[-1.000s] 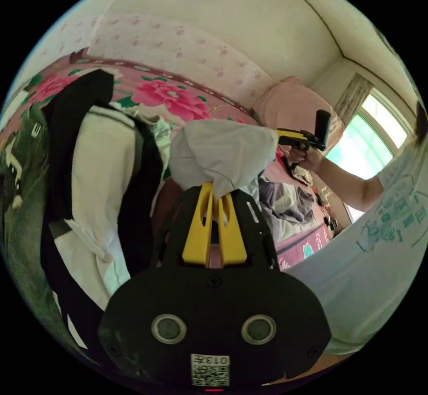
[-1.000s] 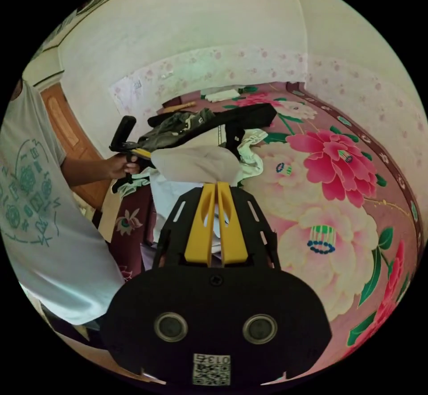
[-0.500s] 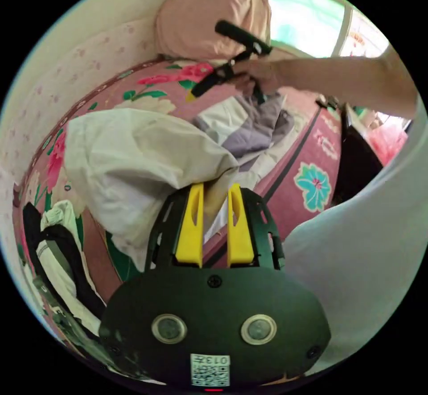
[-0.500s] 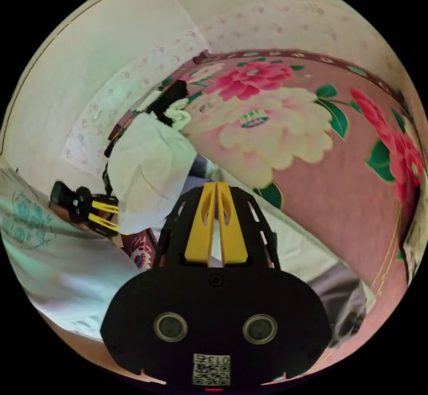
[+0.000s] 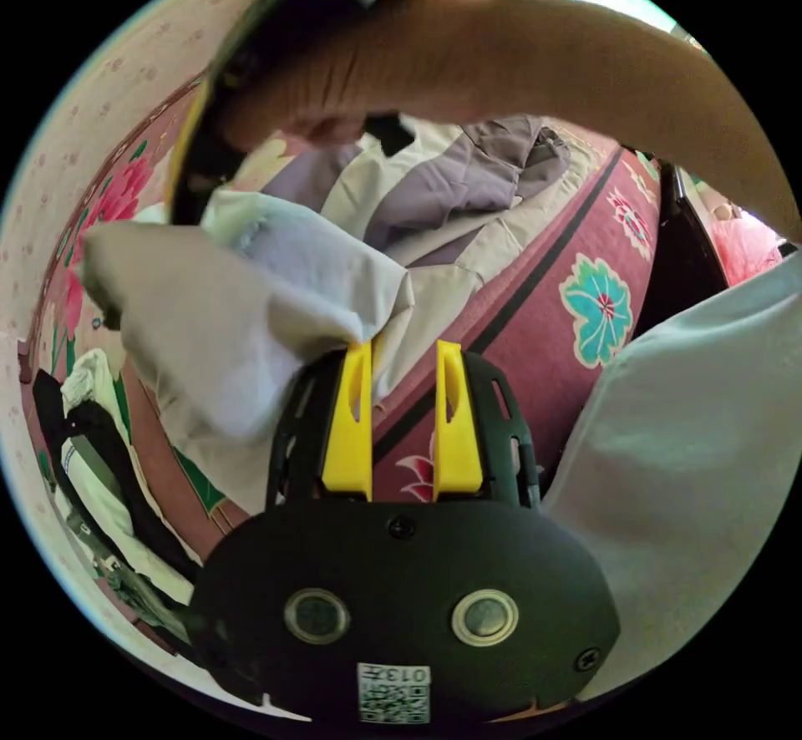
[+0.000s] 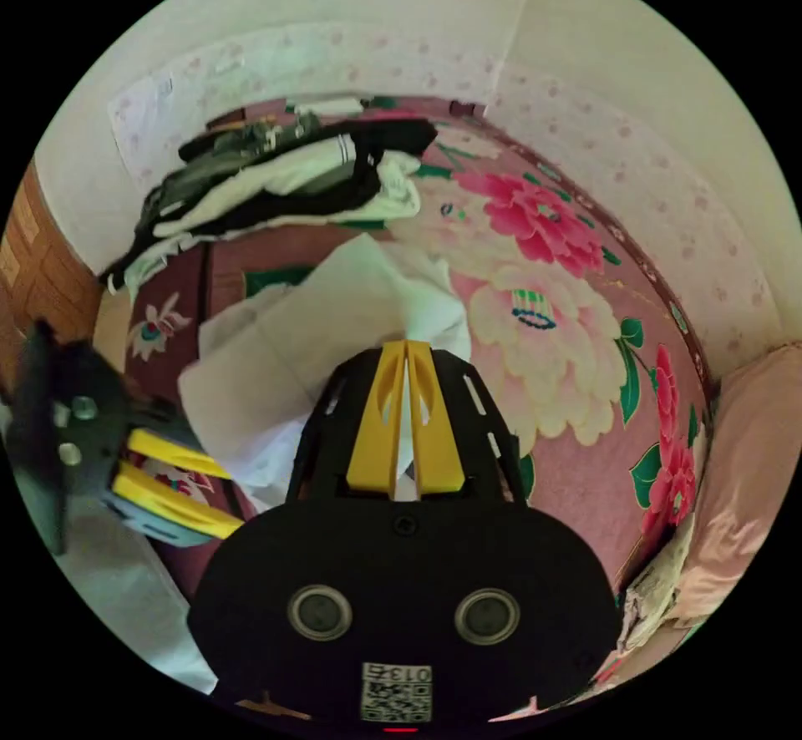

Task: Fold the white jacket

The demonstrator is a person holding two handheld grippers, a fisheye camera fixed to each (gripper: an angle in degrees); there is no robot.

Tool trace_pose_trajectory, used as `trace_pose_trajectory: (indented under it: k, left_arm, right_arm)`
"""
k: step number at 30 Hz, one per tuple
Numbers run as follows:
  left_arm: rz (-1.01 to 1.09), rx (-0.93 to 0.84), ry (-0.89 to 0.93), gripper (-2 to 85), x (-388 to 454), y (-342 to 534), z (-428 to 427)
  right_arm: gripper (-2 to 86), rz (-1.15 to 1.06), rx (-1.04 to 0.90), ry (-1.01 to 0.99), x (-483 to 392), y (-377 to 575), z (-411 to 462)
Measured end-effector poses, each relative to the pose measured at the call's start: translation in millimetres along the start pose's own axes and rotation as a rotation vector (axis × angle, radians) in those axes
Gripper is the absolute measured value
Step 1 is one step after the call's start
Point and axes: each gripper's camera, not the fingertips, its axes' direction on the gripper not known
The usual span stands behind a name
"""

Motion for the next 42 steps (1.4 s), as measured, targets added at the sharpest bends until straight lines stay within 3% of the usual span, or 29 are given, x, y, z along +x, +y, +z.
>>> trace_pose_trajectory:
  k: [5,9,14,17,19,21,25,32,37,40,42]
  left_arm:
    - [-0.096,0.121,0.031,7.5,-20.1,43.9,-41.4]
    - [-0.247,0.353,-0.159,6.5,-60.9,74.8,-83.3]
    - [-0.234,0.365,-0.185,7.9,-112.5,55.8,-63.9]
    - [-0.206,0.328,-0.236,8.0,-124.0,42.0,-47.7]
    - [-0.287,0.197,-0.173,8.1,-147.3,41.0,-16.0]
    - [-0.404,0.078,0.025,7.8,-183.1,56.4,33.9]
    - [-0.505,0.2,0.221,6.4,-220.1,93.6,44.2]
    - [-0.449,0.417,0.127,6.5,-228.6,132.5,-24.7]
    - [-0.391,0.401,0.033,9.6,-246.7,80.9,-10.7]
    - [-0.518,0.234,0.282,3.8,-300.3,68.0,50.3]
    - [-0.625,0.257,0.484,1.9,-329.7,90.1,77.2]
  right_arm:
    - [0.0,0.006,-0.176,-0.093,3.4,-25.7,69.0]
    - [-0.1,0.02,-0.156,-0.15,19.1,-44.5,42.1]
    - [-0.1,0.1,0.054,-0.074,21.3,-59.0,-9.8]
    - [-0.1,0.048,0.107,0.002,3.8,-78.5,8.3]
    - [0.0,0.04,0.071,-0.012,-2.0,-91.4,40.2]
    - [0.0,-0.001,-0.104,-0.108,-10.1,-102.4,104.3]
    - [0.0,0.012,-0.178,-0.194,-4.3,-103.1,138.7]
    - [-0.1,0.196,0.106,-0.133,12.3,-53.1,14.2]
    - [-0.1,0.116,0.012,-0.063,-53.5,-27.7,35.4]
    - [-0.1,0.012,-0.181,0.054,-82.8,-12.1,91.1]
    - [-0.1,0.096,-0.159,-0.036,-70.6,10.8,108.7]
